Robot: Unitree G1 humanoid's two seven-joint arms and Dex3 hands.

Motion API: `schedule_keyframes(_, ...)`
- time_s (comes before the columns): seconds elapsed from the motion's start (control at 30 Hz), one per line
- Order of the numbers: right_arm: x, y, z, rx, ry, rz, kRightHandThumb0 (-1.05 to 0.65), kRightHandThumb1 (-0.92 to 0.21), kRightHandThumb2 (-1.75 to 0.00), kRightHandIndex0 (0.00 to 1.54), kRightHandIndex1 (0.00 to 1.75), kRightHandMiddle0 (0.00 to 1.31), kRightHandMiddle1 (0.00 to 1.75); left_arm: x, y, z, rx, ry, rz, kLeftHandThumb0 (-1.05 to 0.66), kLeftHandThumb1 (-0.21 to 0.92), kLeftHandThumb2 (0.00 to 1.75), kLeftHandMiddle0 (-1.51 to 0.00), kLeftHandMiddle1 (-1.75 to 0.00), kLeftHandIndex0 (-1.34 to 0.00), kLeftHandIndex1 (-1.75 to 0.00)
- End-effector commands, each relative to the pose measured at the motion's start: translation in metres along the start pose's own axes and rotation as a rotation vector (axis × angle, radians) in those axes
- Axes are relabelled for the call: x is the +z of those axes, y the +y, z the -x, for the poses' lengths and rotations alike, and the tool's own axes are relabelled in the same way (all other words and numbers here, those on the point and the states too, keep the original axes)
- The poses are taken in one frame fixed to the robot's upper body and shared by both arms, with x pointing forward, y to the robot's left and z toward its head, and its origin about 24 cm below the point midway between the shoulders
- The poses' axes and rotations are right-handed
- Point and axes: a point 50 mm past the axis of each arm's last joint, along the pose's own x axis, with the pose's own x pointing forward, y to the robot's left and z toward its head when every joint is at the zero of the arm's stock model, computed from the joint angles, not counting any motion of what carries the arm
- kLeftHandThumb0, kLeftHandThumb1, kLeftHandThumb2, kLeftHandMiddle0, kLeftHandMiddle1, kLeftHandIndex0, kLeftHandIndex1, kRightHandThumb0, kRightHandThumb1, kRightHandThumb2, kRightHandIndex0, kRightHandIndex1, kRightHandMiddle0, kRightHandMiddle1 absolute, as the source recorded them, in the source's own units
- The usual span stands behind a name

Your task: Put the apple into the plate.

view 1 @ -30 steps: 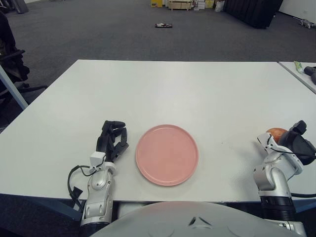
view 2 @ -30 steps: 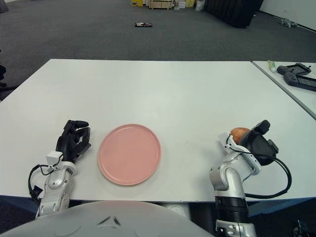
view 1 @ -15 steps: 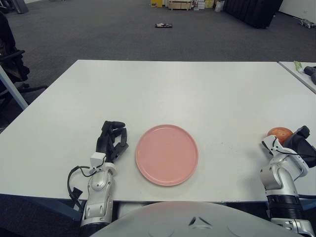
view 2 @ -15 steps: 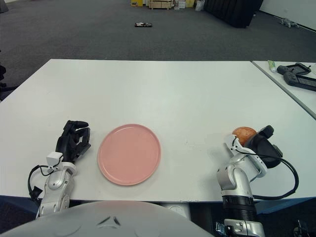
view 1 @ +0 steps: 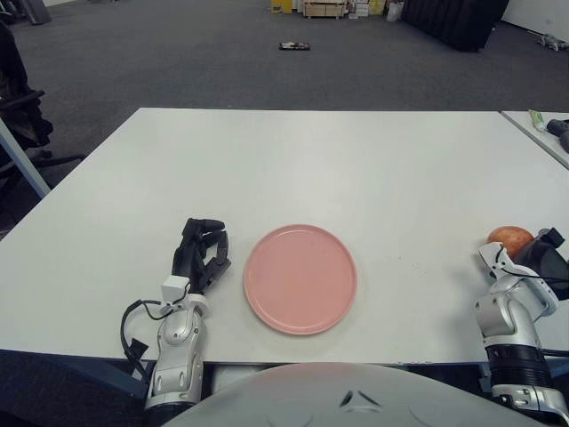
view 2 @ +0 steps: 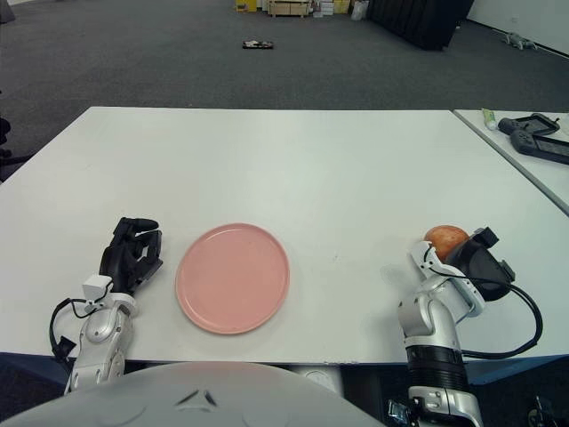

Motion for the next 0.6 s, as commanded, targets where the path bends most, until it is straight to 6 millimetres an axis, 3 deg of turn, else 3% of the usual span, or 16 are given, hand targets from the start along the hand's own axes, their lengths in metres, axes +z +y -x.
schedule_keyframes(0.0,0.0009,-0.0043,-0.0065,-0.025,-0.011,-0.040,-0.52,-0.54,-0.97,0.46,1.71,0.32,1.68,-0.0055,0.0018,0.0018,0.007,0.033,0.000,-0.36,0.84,0.65,-0.53,-1.38,-0.24,-1.75)
schedule_keyframes(0.2,0.0005,-0.0053,-0.0036,-0.035,-0.011,-0.069,-0.45,-0.47,-1.11,0.65,1.74,0.48,1.74,-0.0051,0.0020,0.0026,0.013,0.044,0.004,-0.36,0.82,0.67,-0.54,-1.36,-0.25,-1.75)
schedule_keyframes(0.57,-0.0011,-0.0084,-0.0072,-0.048,-0.004,-0.054,-0.48,-0.32,-1.31,0.97,1.75,0.61,1.75,-0.0055,0.0008,0.0019,0.002,0.030,0.004,-0.36,0.84,0.65,-0.51,-1.38,-0.24,-1.75)
